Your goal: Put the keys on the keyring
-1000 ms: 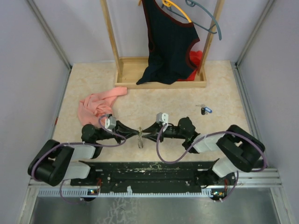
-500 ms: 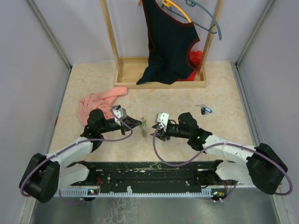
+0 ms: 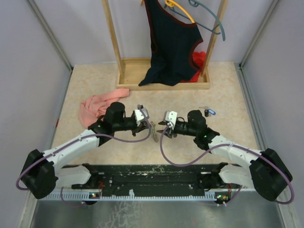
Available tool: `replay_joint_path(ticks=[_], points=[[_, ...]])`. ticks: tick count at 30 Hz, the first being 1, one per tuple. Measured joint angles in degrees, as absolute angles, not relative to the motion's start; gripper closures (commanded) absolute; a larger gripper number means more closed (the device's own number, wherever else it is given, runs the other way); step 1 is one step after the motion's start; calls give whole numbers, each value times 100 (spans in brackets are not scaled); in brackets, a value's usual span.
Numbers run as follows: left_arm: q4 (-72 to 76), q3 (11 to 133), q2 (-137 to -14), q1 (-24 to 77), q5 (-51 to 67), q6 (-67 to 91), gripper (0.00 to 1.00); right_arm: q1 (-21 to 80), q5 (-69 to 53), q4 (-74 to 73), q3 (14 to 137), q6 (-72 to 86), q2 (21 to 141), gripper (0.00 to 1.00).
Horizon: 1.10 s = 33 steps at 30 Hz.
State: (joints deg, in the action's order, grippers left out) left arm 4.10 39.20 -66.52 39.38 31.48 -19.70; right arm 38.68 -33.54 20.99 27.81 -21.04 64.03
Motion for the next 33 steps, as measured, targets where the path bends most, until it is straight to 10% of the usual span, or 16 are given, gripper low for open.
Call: replay_joint_path(ticks=[33], points=[[-1365,4939,-7028,4915,1367,-3236,99,3806,-3900,4657,1868,-1671,6659,68]])
